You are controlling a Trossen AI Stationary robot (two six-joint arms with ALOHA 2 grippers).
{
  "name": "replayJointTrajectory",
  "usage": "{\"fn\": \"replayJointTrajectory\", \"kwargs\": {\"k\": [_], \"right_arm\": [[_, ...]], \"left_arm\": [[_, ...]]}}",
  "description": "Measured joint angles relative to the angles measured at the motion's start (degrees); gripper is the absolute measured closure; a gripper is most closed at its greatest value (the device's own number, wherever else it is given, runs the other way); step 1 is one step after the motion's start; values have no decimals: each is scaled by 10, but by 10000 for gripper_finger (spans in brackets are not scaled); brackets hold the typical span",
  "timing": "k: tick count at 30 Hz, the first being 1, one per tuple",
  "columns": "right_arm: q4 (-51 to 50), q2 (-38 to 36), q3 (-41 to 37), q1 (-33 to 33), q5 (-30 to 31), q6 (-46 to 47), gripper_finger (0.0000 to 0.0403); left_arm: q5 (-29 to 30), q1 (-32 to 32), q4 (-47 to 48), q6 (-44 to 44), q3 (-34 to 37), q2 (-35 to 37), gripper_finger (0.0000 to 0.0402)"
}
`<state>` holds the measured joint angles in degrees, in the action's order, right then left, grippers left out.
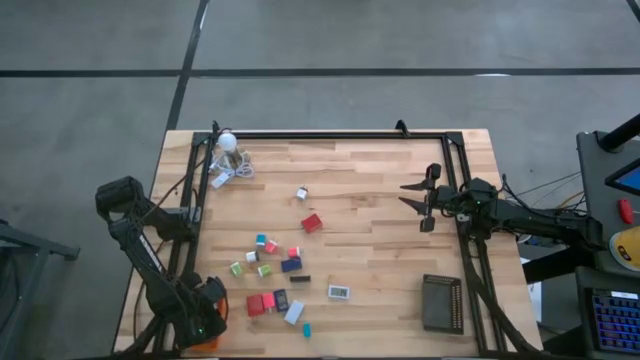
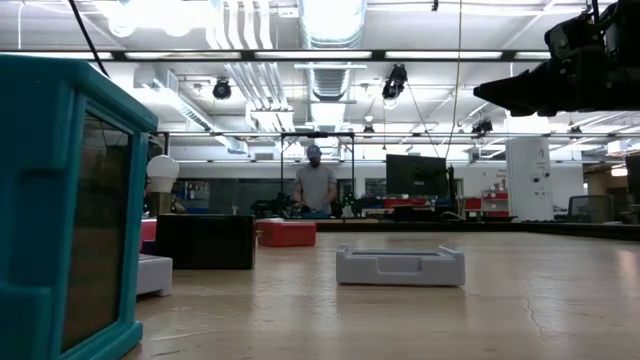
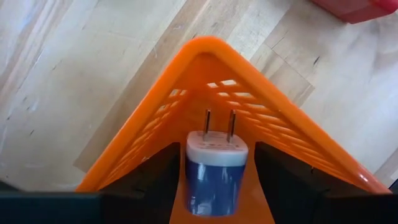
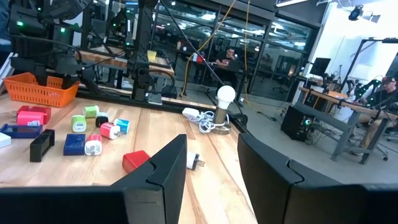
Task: Pick & Place Office items
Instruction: Put the left green charger adapter into the orange bin
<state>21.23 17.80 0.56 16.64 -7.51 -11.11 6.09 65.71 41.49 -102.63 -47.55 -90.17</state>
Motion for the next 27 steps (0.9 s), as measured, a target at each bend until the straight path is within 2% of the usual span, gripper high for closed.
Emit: {"fn": "replayJointTrajectory", "kwargs": {"k": [13, 20, 27], "right_arm": [[0, 0, 0, 0, 0, 0, 264], [0, 0, 0, 0, 0, 0, 264], [0, 0, 0, 0, 0, 0, 264]], "left_arm": [[-3, 0, -4, 0, -7, 14, 188], [7, -5, 25, -8, -14, 80, 190], [38, -48, 61, -11, -14, 164, 190]]}}
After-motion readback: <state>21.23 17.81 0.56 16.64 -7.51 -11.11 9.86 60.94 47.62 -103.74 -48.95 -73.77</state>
